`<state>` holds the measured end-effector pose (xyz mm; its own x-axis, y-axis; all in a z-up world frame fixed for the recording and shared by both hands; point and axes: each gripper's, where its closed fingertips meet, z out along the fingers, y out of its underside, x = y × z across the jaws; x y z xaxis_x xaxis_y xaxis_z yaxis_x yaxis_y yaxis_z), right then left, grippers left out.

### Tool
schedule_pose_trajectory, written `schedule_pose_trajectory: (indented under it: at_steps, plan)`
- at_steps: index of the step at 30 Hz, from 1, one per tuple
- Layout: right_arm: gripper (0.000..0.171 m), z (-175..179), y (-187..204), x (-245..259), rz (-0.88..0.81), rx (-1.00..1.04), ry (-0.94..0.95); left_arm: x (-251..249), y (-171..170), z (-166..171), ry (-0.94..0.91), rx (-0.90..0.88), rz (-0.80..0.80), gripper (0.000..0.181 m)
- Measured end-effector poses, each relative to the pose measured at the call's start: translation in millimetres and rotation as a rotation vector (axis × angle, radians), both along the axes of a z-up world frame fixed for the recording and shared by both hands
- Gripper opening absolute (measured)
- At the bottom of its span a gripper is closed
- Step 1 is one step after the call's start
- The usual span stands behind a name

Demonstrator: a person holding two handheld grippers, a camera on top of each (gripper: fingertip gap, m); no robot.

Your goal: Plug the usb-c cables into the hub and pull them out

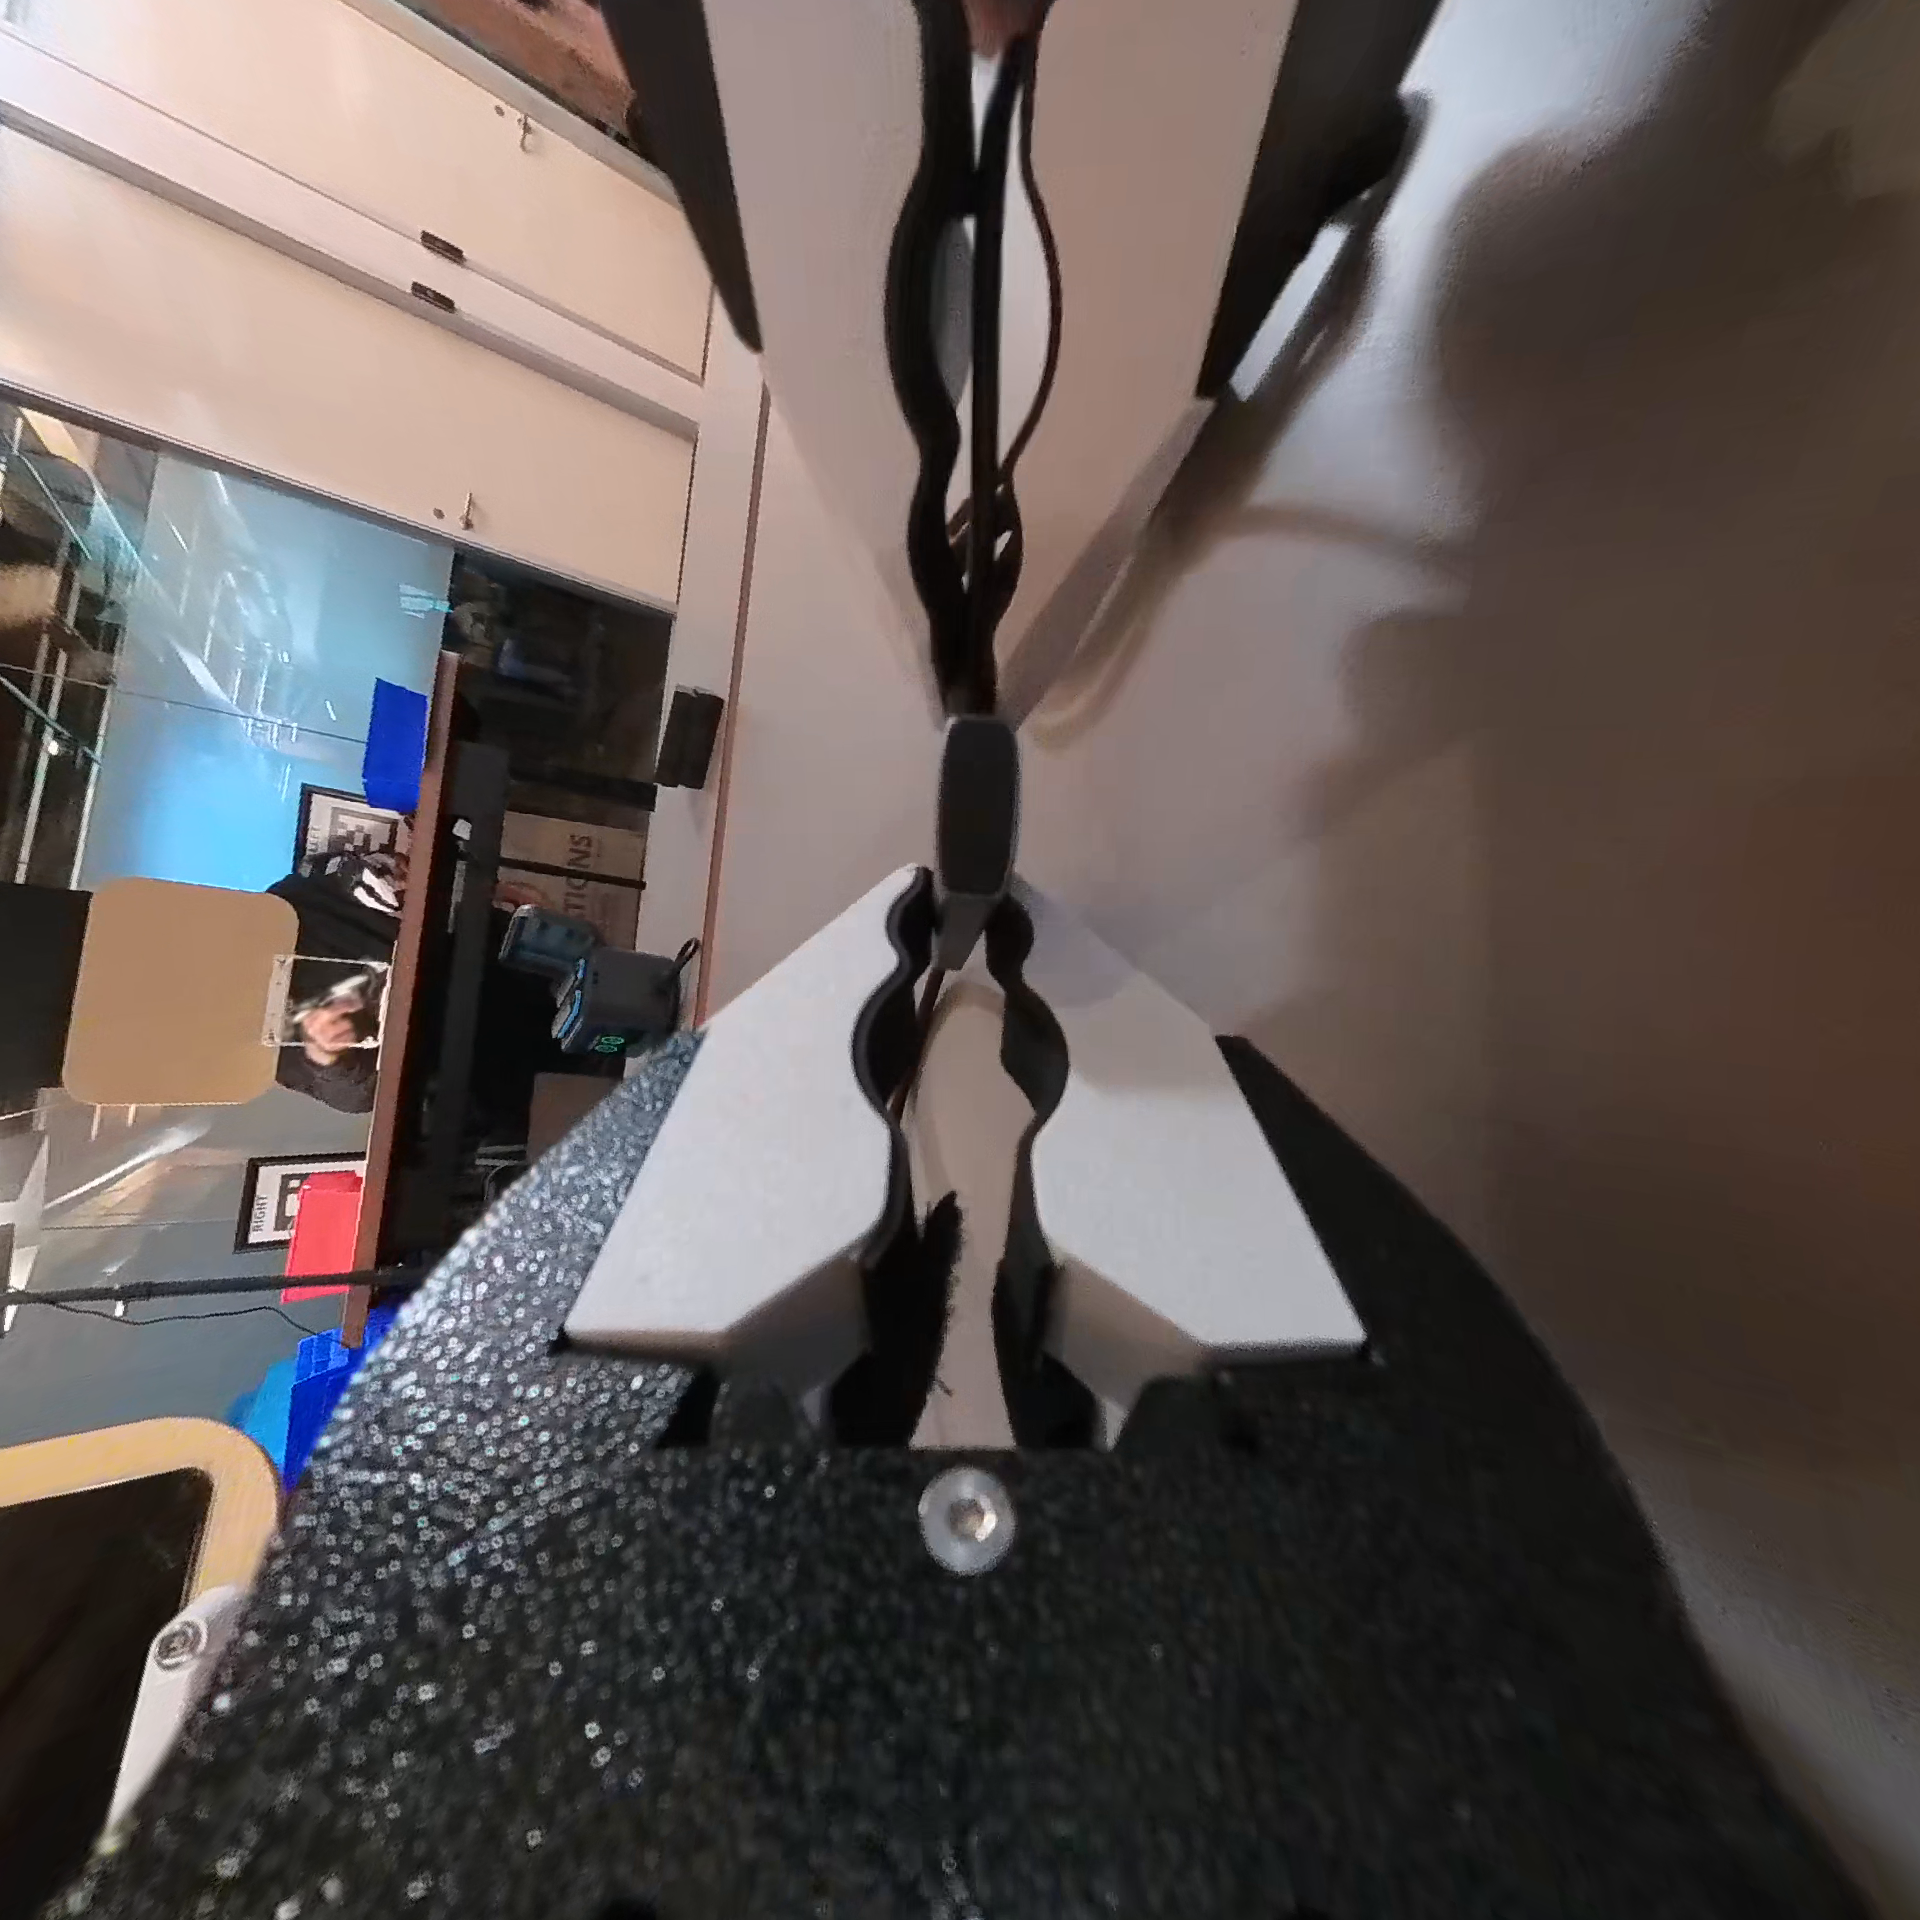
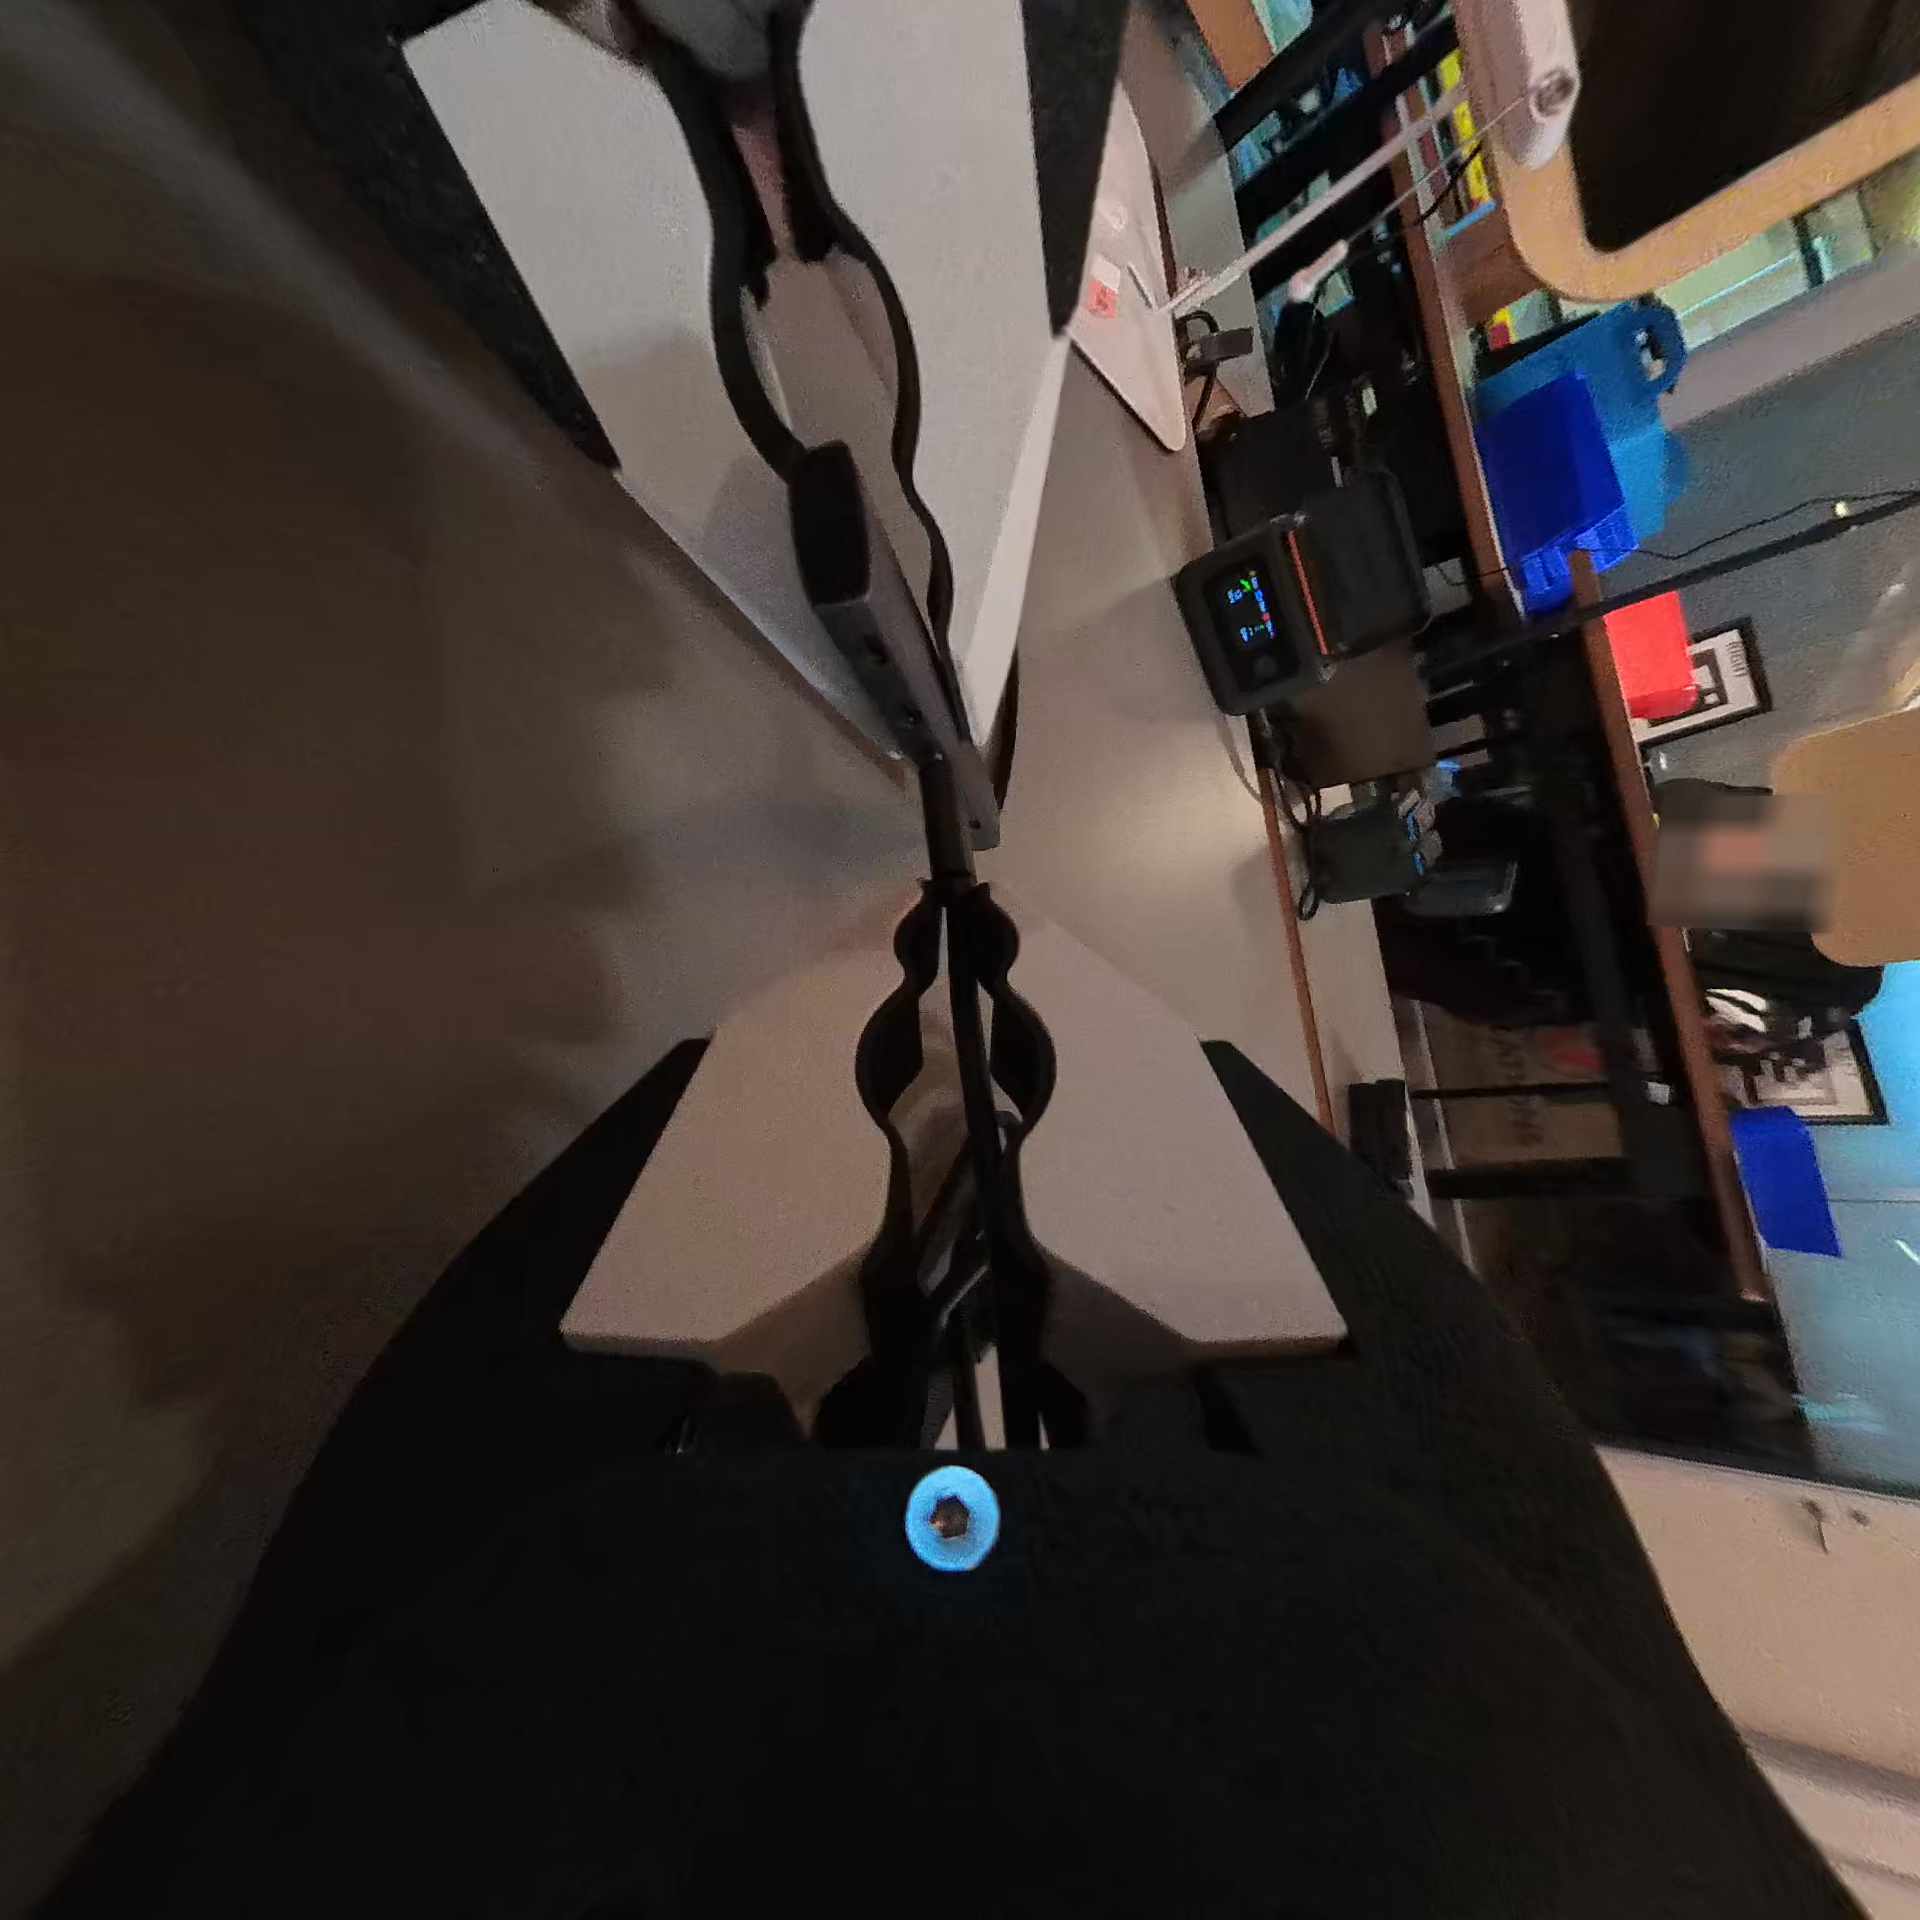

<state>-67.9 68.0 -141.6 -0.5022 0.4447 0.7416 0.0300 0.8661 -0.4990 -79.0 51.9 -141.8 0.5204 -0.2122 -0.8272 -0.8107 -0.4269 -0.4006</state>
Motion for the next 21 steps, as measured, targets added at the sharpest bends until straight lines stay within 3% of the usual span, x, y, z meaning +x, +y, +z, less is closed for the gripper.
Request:
schedule_pose_trajectory:
  at_steps: [5, 14, 18, 21]
  plan:
    - [0.003, -3, 2, 0, -0.036, 0.101, -0.003, 0, 2, -4, 0.061, -0.022, 0.022, 0.008]
    - [0.003, 2, 0, -1, -0.050, 0.088, 0.011, -4, 4, -4, 0.066, -0.010, 0.051, 0.008]
    - [0.004, 7, 1, -4, -0.048, -0.045, 0.023, -7, 11, 0, -0.027, 0.063, 0.054, 0.009]
    - [0.026, 24, 0, -2, -0.027, -0.232, 0.036, -18, 12, 2, -0.063, 0.100, 0.093, 0.009]
